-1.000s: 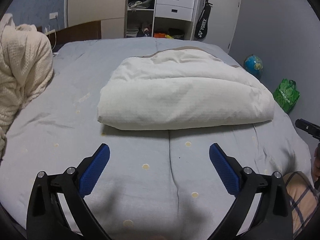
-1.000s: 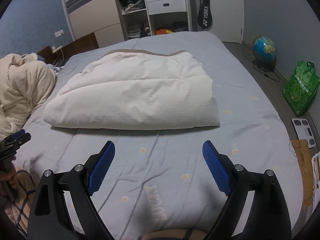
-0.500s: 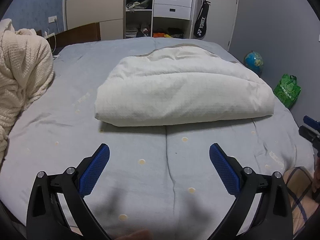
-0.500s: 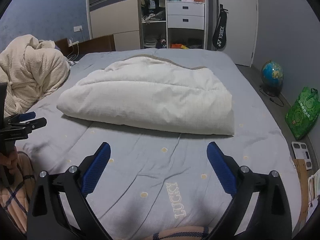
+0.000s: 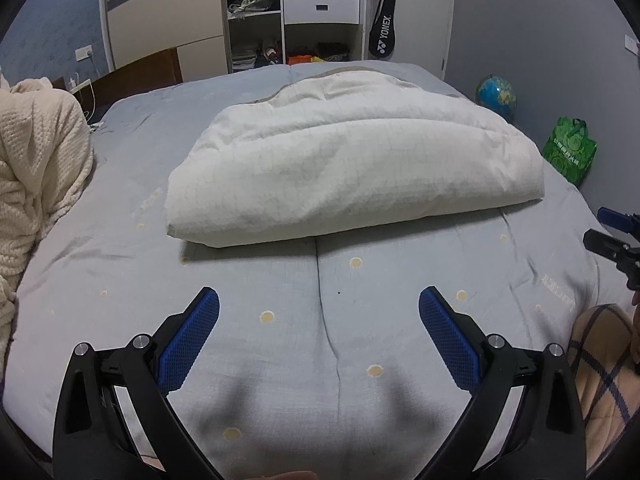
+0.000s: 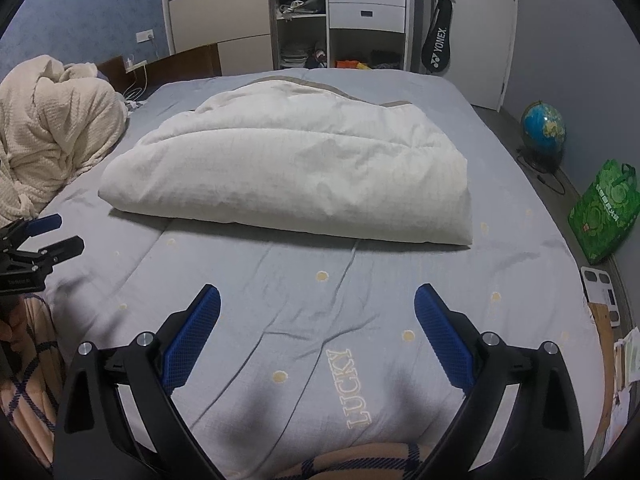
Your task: Fold large clothes
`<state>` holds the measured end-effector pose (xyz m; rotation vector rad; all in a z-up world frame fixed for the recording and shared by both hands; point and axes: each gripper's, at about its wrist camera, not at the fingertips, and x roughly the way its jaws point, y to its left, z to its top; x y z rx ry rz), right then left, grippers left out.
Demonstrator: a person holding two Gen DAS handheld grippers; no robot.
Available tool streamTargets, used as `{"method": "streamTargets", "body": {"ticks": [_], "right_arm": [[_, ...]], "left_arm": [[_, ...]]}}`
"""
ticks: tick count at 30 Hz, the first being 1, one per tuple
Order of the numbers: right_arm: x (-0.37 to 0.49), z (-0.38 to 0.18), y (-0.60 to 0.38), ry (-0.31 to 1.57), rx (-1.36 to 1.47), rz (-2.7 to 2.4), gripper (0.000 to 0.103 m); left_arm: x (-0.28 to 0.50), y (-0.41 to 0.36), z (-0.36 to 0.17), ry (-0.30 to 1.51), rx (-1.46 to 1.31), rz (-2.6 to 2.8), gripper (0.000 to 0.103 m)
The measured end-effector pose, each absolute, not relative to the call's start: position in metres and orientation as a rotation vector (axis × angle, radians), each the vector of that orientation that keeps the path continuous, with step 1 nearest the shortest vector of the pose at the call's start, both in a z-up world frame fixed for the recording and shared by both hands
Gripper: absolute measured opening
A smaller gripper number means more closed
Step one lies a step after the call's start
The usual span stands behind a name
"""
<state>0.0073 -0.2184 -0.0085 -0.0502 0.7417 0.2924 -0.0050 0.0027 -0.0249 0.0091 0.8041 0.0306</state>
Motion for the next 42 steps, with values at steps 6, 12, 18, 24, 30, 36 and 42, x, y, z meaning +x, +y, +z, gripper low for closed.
{"method": "streamTargets", "body": {"ticks": [6, 12, 18, 24, 30, 36, 42], "right_arm": [[0.0093, -0.0085, -0.224, 0.743, -0.025, 0.285, 0.093], [0.0107, -0.0087, -0.2248, 0.745, -0.02, 0.283, 0.093], [0.0106, -0.0086, -0.225, 0.744, -0.019, 0.283, 0.093], [0.0111, -0.0084, -0.2253, 0.74, -0.018, 0.284, 0.093], [0.0113, -0.0086, -0.2252, 0.739, -0.018, 0.283, 0.093], [0.0109, -0.0083, -0.2252, 0.74, -0.018, 0.283, 0.093], [0.0109, -0.008, -0.2251, 0.738, -0.02, 0.284, 0.093]], "left_arm": [[-0.0044, 0.0024, -0.025, 0.804, 0.012, 0.029, 0.096], [-0.0042, 0.0018, -0.025, 0.804, 0.008, 0.029, 0.096], [-0.0043, 0.0015, -0.0249, 0.802, 0.007, 0.029, 0.096], [-0.0044, -0.0004, -0.0244, 0.799, 0.01, 0.029, 0.096], [-0.0042, -0.0001, -0.024, 0.798, 0.009, 0.029, 0.096], [-0.0042, -0.0007, -0.0237, 0.797, 0.008, 0.03, 0.096], [-0.0044, -0.0005, -0.0239, 0.798, 0.009, 0.031, 0.096]]}}
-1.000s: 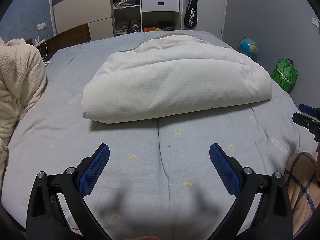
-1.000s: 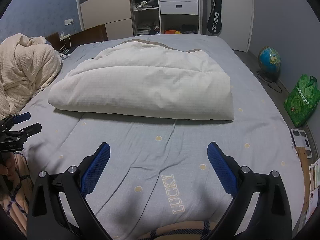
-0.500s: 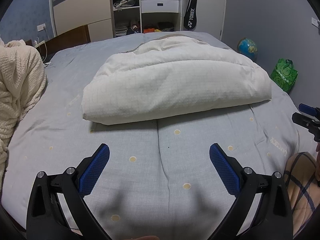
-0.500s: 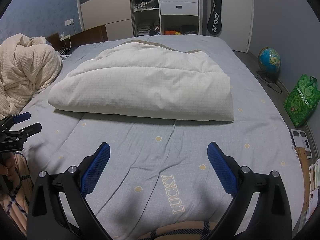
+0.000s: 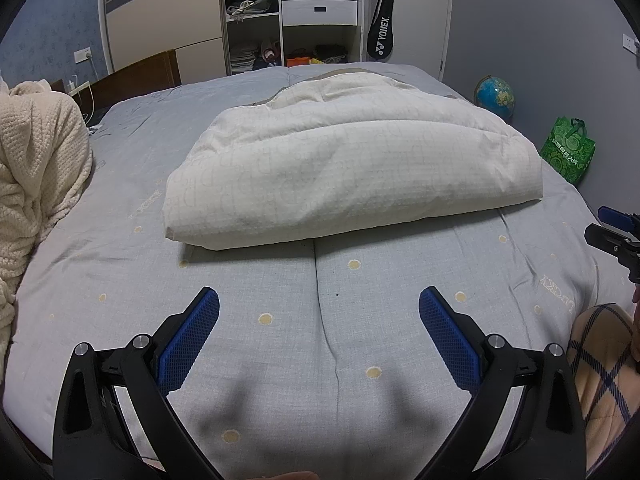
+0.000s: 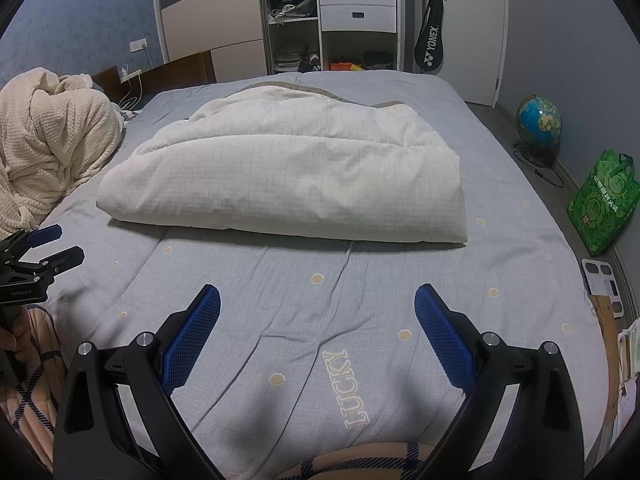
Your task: Fold large clothes
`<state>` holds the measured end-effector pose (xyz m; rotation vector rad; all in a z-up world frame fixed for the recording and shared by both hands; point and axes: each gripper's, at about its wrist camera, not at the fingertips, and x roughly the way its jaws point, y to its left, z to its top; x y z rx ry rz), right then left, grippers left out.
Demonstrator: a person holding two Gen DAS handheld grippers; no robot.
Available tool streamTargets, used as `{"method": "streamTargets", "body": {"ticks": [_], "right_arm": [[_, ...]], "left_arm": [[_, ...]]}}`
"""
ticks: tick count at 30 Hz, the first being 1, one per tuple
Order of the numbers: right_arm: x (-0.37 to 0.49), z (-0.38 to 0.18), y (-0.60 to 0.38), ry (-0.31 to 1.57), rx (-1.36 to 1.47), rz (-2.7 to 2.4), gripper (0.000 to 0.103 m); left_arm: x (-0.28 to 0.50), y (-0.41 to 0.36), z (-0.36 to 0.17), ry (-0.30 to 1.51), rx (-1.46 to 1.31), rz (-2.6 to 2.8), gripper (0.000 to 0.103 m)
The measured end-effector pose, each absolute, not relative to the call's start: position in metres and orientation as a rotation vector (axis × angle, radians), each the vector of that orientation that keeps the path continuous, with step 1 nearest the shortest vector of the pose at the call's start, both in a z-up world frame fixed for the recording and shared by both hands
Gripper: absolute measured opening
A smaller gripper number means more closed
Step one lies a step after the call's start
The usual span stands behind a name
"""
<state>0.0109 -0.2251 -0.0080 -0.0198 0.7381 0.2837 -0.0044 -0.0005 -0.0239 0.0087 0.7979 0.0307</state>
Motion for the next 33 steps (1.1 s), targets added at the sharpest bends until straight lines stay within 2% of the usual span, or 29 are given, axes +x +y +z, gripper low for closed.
{"method": "streamTargets", "body": {"ticks": [33], "right_arm": [[0.0108, -0.0079, -0.2246, 0.736, -0.021, 0.283, 0.093]], "left_arm": [[-0.0051, -0.0015, -0.0238, 0.795, -0.002, 0.029, 0.096]]}}
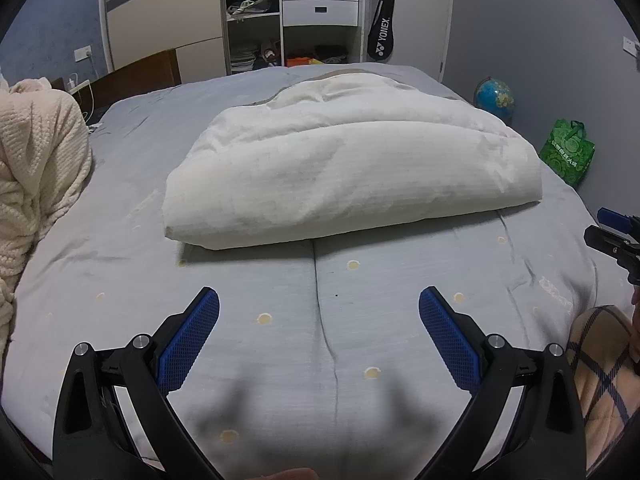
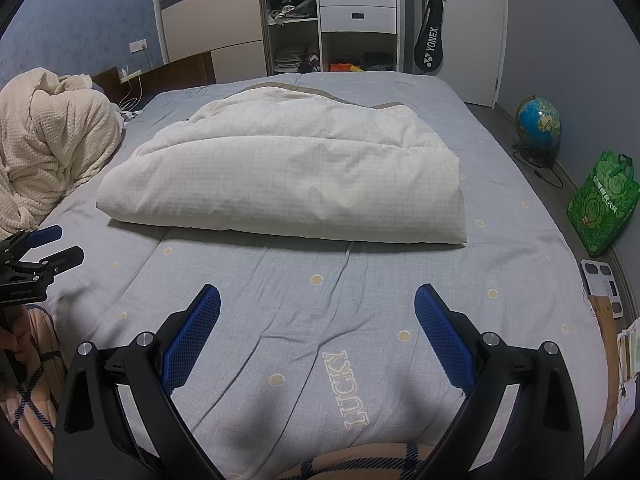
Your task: Fold large clothes
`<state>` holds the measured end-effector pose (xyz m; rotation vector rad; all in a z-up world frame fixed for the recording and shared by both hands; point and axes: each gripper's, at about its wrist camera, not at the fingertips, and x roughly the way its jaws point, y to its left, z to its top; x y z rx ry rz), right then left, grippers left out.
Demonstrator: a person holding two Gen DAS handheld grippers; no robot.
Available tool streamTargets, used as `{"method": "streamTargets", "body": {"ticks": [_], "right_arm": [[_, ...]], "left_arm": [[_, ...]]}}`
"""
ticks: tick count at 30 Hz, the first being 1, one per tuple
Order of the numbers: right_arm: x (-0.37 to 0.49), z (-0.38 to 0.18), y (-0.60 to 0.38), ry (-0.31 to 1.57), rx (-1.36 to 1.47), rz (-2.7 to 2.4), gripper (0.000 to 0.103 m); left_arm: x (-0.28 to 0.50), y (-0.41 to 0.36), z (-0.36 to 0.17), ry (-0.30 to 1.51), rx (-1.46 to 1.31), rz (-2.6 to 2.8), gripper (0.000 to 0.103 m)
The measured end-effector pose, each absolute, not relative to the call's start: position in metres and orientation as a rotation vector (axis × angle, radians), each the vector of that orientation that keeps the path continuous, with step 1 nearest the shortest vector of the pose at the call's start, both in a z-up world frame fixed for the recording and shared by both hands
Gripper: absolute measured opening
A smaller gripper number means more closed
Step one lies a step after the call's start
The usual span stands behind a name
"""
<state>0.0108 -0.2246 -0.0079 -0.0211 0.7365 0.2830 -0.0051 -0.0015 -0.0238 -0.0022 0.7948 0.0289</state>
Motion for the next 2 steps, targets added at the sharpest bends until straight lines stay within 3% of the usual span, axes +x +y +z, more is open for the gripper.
{"method": "streamTargets", "body": {"ticks": [2], "right_arm": [[0.0107, -0.0079, -0.2245, 0.737, -0.021, 0.282, 0.093]], "left_arm": [[-0.0049, -0.0014, -0.0239, 0.795, -0.001, 0.028, 0.096]]}}
